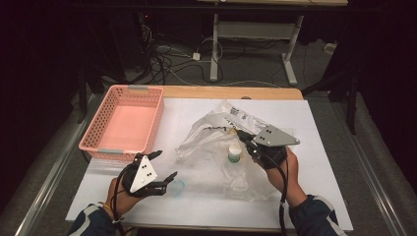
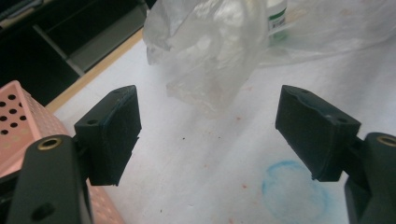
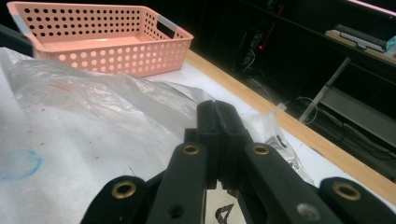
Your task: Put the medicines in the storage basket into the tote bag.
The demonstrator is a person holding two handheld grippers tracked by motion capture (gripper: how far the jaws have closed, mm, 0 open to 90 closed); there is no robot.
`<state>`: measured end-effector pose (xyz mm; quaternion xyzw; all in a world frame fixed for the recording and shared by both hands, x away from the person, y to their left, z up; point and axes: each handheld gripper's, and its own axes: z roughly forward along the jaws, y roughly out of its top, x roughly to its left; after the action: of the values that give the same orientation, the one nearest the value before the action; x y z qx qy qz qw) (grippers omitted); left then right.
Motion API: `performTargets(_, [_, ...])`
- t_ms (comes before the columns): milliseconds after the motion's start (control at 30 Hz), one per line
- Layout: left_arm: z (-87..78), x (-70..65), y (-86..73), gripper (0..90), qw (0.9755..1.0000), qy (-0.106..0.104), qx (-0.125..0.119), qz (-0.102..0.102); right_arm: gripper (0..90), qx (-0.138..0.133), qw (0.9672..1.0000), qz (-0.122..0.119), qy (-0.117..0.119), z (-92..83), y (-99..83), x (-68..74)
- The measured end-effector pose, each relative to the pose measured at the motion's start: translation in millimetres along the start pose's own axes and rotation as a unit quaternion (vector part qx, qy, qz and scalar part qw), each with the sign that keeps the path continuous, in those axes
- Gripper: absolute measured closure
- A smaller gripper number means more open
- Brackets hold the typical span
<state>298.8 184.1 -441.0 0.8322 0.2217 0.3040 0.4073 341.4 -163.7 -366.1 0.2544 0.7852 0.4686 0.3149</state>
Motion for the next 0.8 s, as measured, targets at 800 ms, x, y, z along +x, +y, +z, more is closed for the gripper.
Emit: performTargets(800, [91.3, 9.1, 23.6, 53.6, 0.9978, -0.05, 0.044, 0.0, 82.1, 0.013, 0.9996, 0.009, 0.025, -27.6, -19.0, -11.9])
